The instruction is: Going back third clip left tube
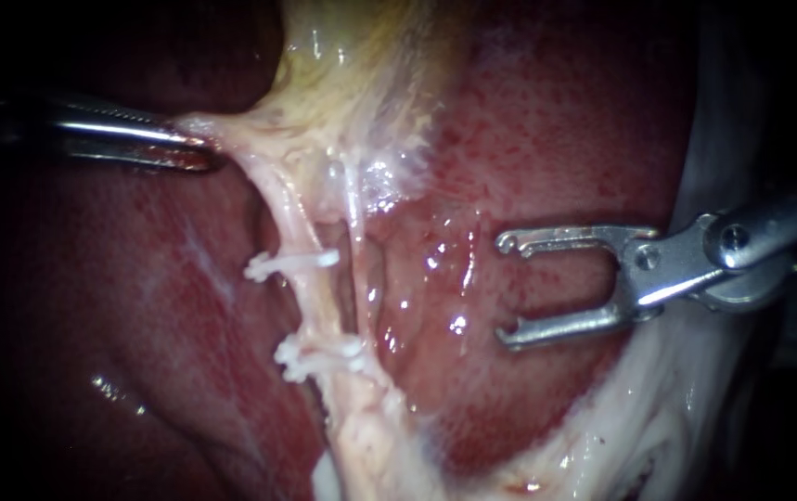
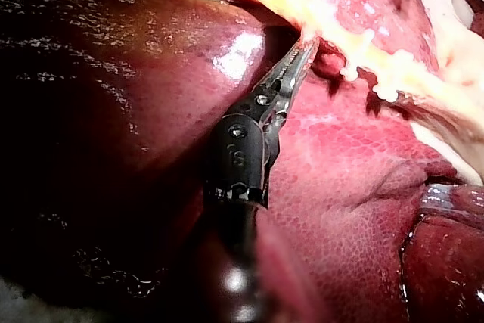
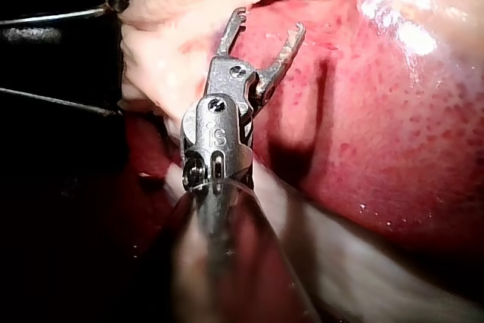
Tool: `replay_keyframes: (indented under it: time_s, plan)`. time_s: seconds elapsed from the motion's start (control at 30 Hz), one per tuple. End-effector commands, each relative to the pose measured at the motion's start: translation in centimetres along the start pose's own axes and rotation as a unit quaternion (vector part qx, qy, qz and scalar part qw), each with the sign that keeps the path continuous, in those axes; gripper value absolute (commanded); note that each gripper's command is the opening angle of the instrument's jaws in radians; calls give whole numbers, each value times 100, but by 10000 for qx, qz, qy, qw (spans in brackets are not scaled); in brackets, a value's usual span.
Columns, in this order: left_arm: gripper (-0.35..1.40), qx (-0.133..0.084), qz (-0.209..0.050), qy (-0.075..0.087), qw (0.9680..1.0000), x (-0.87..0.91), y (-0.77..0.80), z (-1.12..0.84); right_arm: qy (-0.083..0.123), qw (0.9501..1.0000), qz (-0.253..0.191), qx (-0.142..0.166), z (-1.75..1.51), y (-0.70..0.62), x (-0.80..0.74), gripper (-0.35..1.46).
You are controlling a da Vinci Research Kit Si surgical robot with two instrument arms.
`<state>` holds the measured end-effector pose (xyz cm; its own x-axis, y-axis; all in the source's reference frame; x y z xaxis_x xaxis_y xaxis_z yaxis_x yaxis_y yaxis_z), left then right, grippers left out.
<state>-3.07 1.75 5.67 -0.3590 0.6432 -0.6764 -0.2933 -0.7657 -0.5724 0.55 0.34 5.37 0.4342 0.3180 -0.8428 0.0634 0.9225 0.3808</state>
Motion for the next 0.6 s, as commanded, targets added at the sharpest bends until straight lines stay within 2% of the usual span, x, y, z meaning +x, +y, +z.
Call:
replay_keyframes:
  time_s: [0.03,0.17,0.27,0.6]
  plan:
    - [-35,-23,8,10,10000,-2,-1,5,3,10000,5,3,-1,-1,-1,50]
    - [-35,-42,40,-66,10000,-11,-4,24,4,10000,1,10,-3,-2,-2,50]
    - [-35,-39,58,-96,9999,-17,-6,30,4,10000,-2,14,-5,-3,-2,50]
    - [-35,-46,52,-97,9999,-14,-7,29,7,10000,-5,29,-5,-6,-1,50]
